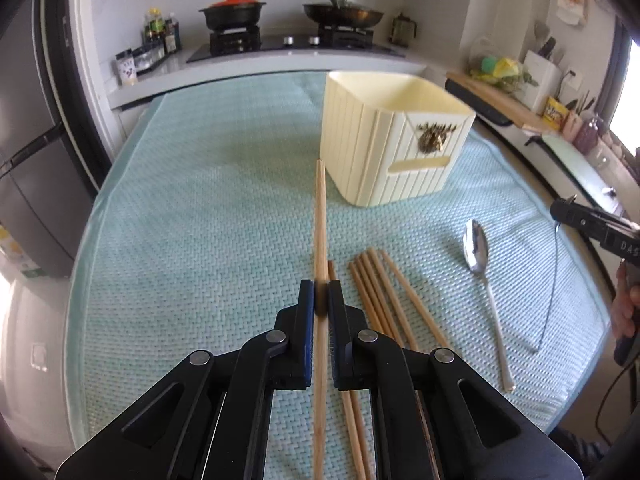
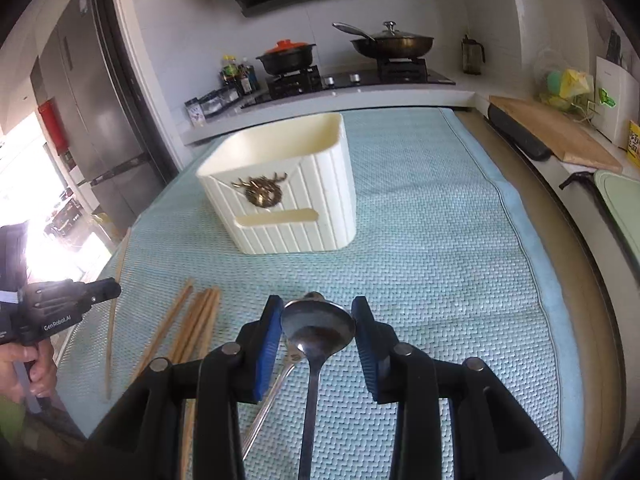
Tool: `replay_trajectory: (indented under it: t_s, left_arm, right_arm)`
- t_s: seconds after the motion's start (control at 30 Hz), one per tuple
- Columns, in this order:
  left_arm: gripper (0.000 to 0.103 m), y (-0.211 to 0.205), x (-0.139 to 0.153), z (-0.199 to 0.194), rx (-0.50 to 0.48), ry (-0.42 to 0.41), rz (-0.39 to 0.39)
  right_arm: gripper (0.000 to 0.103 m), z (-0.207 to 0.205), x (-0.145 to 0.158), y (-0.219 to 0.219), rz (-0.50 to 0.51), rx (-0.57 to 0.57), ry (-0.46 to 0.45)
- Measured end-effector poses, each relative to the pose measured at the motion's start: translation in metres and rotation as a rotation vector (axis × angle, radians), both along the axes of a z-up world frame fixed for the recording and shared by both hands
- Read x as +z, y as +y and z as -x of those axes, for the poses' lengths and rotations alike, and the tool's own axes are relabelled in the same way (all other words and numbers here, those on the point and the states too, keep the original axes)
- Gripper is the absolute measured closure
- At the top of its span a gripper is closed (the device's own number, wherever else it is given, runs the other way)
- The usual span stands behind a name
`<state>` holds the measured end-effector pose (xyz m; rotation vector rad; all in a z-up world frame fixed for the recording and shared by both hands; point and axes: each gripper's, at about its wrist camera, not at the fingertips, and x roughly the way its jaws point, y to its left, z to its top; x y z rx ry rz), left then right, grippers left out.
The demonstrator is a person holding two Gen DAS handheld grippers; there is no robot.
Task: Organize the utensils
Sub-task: 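Drop the chopstick into the cream holder with the left tool while the right tool drops the spoon in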
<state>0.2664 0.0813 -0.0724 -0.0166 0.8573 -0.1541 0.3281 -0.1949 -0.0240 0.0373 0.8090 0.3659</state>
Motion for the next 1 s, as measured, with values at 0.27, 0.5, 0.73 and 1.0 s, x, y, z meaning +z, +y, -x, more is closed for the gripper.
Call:
replay_trajectory:
  t_s: [0.27,0.5,0.73,1.0]
  left_arm:
    - [0.098,0.019,0.034,0.014,0.017,-0.097,0.055]
    - [0.098,0.023,0.049,0.01,0.018,-0.126,0.113]
    - [0.098,0.026,0.071,-0.009,0.021,-0.162,0.183]
    - [0.098,0.024,0.123,-0.06,0.018,-0.226,0.26]
  right_arm:
    - [0.067,0.027,0.027,0.012,0.017,0.039,-0.101]
    - [0.068,0.036,0.042,0.018,0.017,0.041,-0.134]
    - [0.068,0.03,0.074,0.027,0.028,0.065,-0.193]
    - [0.068,-0.002,0.129,0.042,0.028,0.085,-0.274]
